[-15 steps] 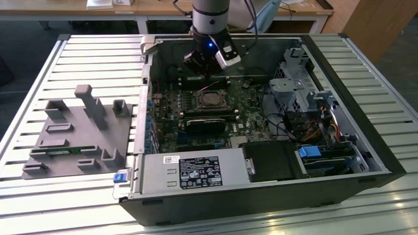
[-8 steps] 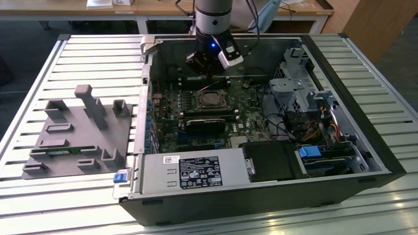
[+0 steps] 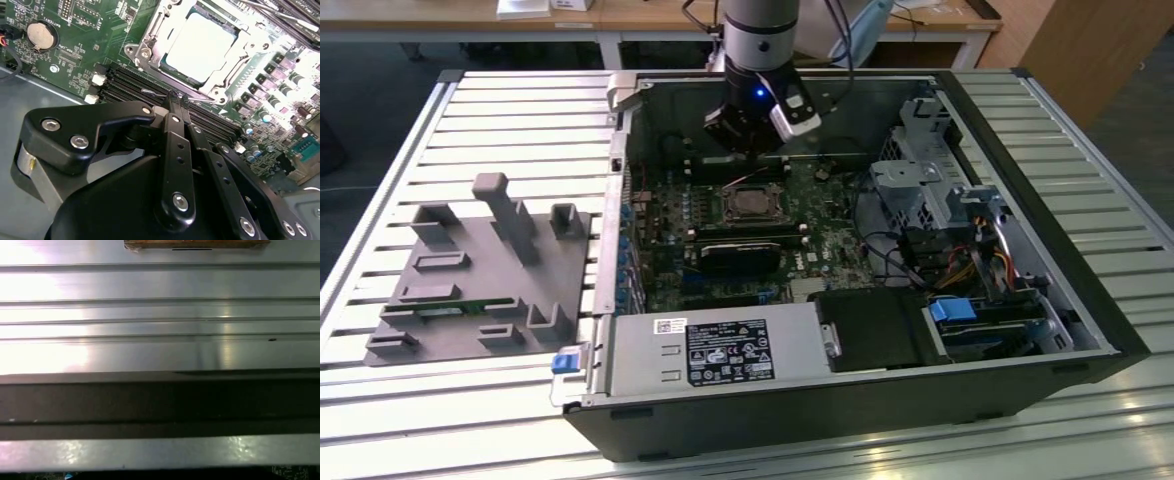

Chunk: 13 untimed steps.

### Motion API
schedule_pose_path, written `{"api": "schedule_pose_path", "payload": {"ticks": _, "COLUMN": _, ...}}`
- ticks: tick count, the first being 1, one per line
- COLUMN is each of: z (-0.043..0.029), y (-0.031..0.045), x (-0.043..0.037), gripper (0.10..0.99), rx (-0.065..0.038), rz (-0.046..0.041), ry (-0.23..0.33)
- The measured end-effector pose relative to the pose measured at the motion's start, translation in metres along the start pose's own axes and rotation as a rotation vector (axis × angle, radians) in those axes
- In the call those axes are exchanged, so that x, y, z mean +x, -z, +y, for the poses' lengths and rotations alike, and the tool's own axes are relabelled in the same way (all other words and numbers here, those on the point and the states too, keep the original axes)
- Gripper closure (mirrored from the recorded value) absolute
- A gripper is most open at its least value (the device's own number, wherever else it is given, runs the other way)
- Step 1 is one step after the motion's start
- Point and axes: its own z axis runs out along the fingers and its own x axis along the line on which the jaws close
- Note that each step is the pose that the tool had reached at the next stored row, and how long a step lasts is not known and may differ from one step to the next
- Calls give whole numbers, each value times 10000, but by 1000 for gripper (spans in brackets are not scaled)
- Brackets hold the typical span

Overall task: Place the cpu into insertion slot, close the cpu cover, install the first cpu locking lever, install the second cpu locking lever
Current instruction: 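Install the first cpu locking lever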

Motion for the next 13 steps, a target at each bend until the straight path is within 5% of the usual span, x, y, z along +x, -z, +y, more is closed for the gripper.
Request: {"api": "schedule_pose_path", "payload": {"ticks": 13, "z": 8, "y": -72, "x": -114, "gripper": 980, "rx": 1, "rz": 24, "ry": -1}}
